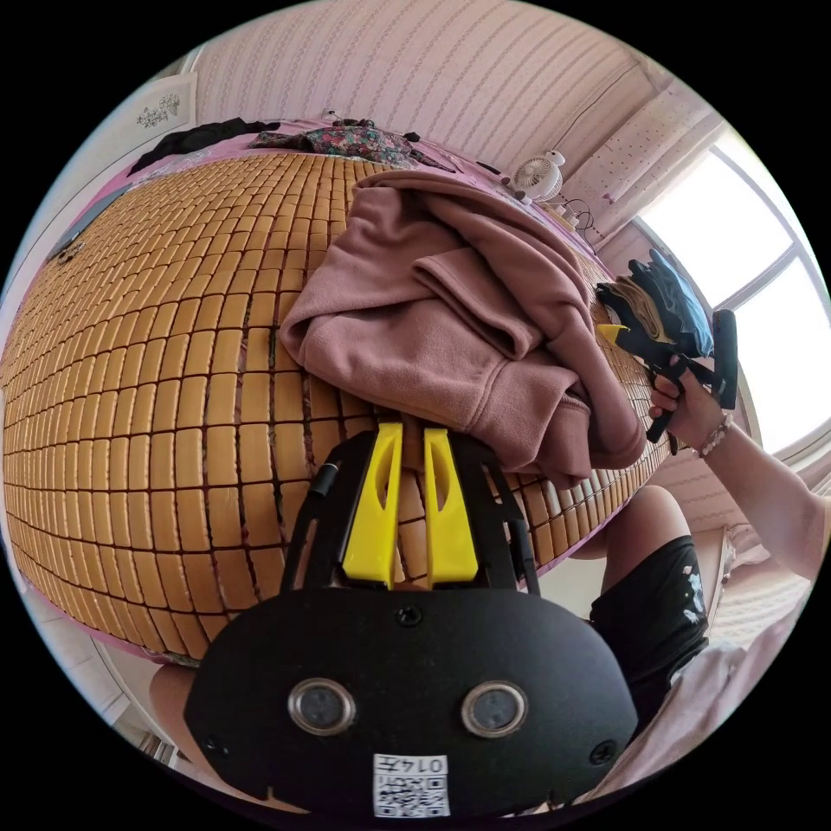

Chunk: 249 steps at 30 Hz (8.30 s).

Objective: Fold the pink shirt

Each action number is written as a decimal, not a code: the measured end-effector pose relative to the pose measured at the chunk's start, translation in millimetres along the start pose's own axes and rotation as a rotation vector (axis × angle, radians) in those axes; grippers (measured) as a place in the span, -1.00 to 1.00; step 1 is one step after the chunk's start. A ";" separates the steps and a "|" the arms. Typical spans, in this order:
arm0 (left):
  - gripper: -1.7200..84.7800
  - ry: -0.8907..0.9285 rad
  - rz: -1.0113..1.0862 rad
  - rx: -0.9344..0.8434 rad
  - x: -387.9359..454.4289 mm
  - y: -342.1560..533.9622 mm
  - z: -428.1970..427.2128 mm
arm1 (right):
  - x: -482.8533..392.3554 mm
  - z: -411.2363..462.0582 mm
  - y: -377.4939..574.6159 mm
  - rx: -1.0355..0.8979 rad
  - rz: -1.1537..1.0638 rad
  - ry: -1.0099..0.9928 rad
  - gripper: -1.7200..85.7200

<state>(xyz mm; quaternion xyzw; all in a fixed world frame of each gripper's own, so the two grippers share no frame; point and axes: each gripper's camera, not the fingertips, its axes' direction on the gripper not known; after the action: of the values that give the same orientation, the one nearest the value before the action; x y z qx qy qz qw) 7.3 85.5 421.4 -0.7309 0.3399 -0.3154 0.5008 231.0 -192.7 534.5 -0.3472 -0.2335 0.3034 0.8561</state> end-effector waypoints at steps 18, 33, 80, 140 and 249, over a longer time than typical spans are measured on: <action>-0.96 0.132 0.073 0.183 68.1 62.6 -170.4 | 69.4 -81.7 70.0 0.031 0.181 -0.372 -0.89; -0.97 -0.156 0.240 0.631 158.3 93.9 -467.8 | 13.7 -369.9 58.0 0.531 -0.025 -0.763 -0.94; -0.97 -0.248 0.264 1.288 265.2 28.0 -795.1 | -221.8 -669.3 15.9 1.131 -0.430 -0.114 -0.94; -0.93 -0.321 -0.080 -0.037 -113.4 32.8 -131.3 | 26.7 -107.0 152.9 -0.178 -0.093 -0.008 -0.77; -0.94 -0.089 0.512 -0.118 255.3 -285.1 392.5 | 272.5 -203.4 152.1 0.079 0.400 0.437 -0.95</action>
<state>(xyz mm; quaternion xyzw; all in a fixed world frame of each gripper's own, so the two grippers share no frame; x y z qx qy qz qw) 519.1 157.3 604.5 -0.6621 0.5091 -0.1257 0.5354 493.4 -11.6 341.8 -0.4099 0.0412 0.3930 0.8221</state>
